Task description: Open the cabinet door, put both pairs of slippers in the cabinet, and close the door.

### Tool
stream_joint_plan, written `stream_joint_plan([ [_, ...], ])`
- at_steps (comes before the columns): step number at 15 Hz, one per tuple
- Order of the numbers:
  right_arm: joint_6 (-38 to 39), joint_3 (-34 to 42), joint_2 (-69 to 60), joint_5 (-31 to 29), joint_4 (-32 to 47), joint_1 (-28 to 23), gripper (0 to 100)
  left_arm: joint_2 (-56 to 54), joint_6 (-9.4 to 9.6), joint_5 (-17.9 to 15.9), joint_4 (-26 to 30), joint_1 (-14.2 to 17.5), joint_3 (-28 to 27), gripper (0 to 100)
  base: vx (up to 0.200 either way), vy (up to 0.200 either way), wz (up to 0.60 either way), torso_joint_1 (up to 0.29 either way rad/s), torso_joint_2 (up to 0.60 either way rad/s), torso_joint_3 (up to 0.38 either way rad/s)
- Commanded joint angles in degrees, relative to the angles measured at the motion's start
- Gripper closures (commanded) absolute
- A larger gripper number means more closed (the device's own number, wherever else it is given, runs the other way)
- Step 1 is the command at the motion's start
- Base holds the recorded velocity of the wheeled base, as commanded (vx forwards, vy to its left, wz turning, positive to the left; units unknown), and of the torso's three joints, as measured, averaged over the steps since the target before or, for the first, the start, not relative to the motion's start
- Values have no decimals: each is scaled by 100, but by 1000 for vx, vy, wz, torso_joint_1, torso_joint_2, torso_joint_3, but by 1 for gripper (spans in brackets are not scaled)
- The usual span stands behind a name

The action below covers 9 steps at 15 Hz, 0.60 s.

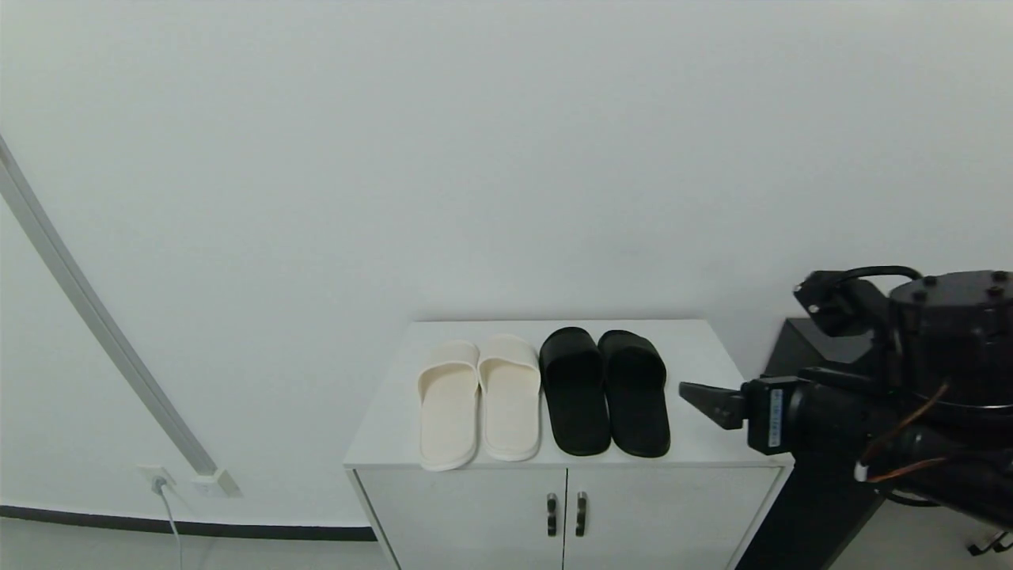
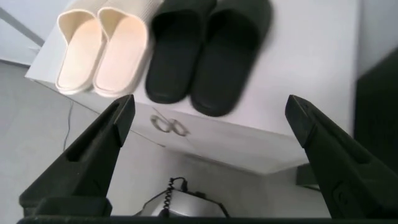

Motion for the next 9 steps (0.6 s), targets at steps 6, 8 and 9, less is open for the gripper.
stream_joint_plan([
  [6,341,-982,2887,-1285,-1427,564,0,5,-1,-1,-1,-2,-1,100,0,0,0,0,0,0],
  [8,324,-1298,3590,-1715,-1884,546,0,5,-1,-1,-1,-2,-1,100,0,0,0,0,0,0],
  [9,280,-1509,3950,-1917,-2165,485,0,5,-1,-1,-1,-2,-1,100,0,0,0,0,0,0],
])
